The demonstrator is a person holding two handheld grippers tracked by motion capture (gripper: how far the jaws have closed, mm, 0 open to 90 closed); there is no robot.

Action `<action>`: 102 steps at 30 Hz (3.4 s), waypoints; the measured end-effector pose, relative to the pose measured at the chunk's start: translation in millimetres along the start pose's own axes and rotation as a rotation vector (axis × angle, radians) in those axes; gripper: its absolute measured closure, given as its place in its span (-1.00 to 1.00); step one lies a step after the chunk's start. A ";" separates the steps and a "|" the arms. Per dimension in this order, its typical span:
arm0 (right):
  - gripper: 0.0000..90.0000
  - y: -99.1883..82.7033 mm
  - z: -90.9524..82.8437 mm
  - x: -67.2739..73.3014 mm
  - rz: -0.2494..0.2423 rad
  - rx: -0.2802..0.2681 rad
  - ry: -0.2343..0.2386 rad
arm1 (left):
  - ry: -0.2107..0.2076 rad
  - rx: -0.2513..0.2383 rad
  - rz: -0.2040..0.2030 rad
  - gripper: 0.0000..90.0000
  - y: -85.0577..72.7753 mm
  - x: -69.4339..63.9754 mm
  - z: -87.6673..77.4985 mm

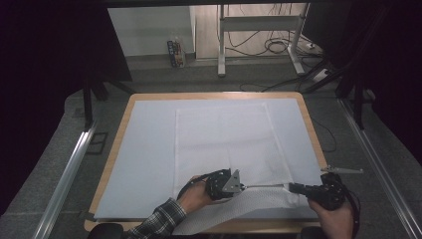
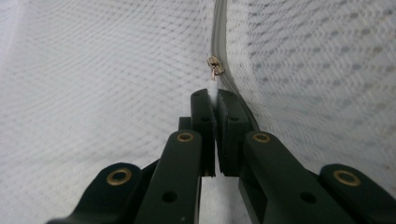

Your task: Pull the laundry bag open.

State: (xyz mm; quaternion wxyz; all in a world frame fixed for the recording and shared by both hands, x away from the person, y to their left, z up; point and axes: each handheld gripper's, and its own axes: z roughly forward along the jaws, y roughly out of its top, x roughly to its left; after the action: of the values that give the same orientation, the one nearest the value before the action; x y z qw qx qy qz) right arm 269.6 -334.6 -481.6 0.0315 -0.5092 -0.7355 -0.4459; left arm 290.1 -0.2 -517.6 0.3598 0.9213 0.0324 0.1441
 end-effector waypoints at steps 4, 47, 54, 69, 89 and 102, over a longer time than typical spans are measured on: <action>0.92 -0.1 -0.5 1.1 -0.006 -0.007 0.001 | 0.008 0.005 -0.002 0.95 -5.8 -0.9 -5.0; 0.92 -3.7 10.7 9.7 -0.028 0.031 0.070 | 0.018 0.010 -0.062 0.95 -52.8 -5.8 -55.2; 0.92 -4.9 14.5 15.9 -0.030 0.043 0.083 | 0.010 0.012 -0.068 0.95 -60.5 -6.7 -59.8; 0.92 -9.4 -4.1 0.7 0.006 -0.003 0.027 | 0.020 0.052 -0.074 0.95 -69.0 -12.0 -61.9; 0.92 -10.0 5.2 4.4 -0.007 0.038 0.051 | 0.053 0.077 -0.108 0.95 -93.8 -12.9 -90.0; 0.91 -9.8 1.3 3.2 -0.018 0.030 0.028 | 0.063 0.086 -0.121 0.95 -99.5 -12.8 -95.1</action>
State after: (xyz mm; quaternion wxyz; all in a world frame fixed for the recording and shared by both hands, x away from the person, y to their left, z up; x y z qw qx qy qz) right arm 261.0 -332.2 -486.9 0.0454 -0.4956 -0.7461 -0.4424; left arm 254.7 133.4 -521.1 0.3268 0.9272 0.1054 0.1496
